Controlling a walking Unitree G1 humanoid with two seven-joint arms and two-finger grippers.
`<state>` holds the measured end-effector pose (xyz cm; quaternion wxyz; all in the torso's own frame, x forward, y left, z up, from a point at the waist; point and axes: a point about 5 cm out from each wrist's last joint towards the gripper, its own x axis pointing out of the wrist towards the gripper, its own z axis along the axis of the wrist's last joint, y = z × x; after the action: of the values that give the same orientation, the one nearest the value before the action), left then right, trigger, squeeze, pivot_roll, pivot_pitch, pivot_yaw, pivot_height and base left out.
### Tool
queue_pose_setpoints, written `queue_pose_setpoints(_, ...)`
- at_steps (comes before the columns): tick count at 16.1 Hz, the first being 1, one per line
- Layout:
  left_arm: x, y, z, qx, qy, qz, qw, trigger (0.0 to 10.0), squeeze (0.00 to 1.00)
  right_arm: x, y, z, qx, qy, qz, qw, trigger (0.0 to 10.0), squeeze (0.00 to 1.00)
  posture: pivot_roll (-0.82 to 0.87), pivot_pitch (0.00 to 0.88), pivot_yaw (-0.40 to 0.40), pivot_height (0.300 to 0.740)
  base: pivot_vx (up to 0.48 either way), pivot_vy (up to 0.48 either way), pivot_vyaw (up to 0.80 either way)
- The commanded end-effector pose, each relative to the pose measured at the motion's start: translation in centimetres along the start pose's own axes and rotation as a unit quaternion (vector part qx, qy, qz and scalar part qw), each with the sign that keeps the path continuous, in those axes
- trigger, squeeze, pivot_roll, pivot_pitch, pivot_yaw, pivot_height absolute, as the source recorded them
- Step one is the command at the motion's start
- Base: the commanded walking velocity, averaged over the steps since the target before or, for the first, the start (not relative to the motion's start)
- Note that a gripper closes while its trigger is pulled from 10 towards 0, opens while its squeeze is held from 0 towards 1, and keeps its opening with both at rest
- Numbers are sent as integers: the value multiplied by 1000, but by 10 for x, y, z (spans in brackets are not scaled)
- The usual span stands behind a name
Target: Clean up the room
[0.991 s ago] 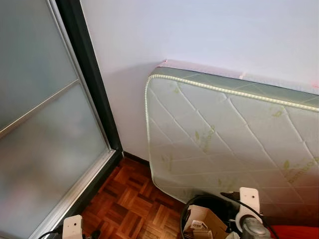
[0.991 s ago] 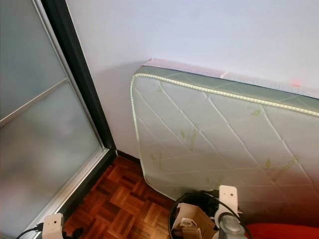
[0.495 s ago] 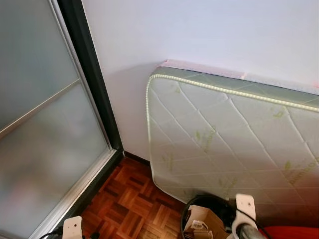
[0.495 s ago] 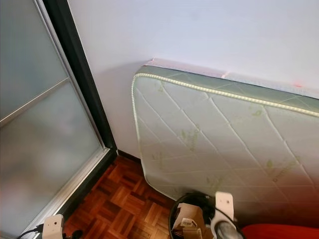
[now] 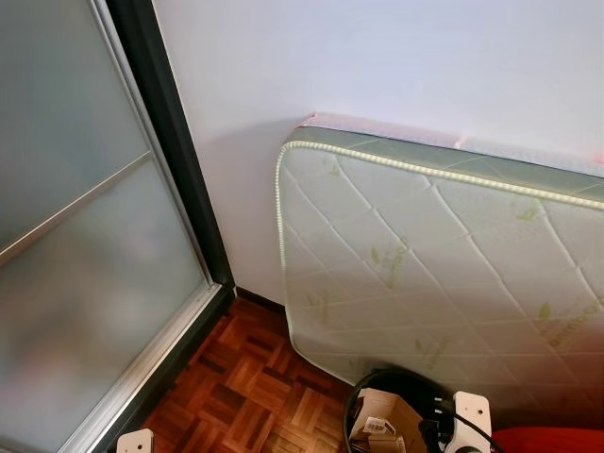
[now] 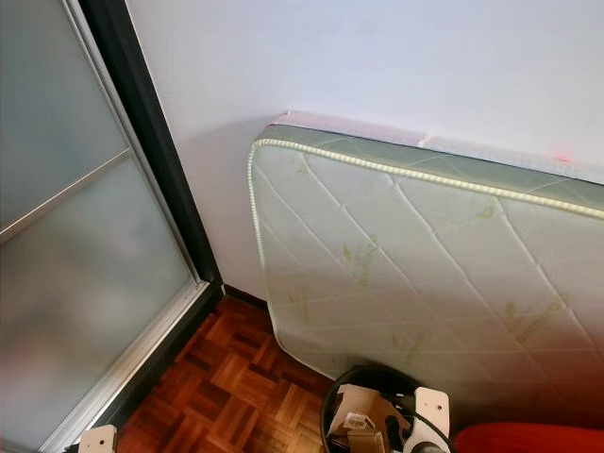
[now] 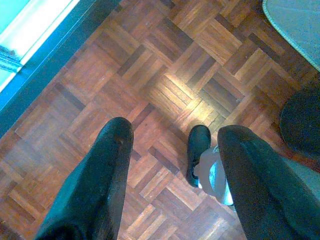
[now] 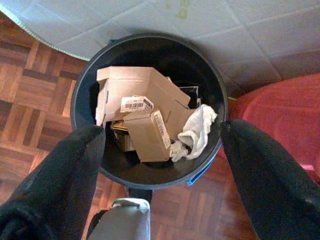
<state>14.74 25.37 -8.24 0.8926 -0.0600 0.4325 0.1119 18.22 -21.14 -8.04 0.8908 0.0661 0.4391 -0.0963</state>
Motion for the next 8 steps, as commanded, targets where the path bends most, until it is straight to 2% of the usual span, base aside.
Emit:
queue_pose_setpoints(1,-1,0,-7,11,16,-2,1000,10000,0,-2,-2,-11,11,20,-1,1000,10000,0,14,0,37,740,0,0,0)
queue_pose_setpoints(5,1,-11,-6,17,18,-10,1000,10000,0,-5,-11,-20,13,34,-3,999,10000,0,6,0,41,740,0,0,0)
queue_pose_setpoints(8,5,-18,4,19,11,-14,1000,10000,0,-6,-15,-22,13,38,-5,999,10000,0,7,0,41,740,0,0,0)
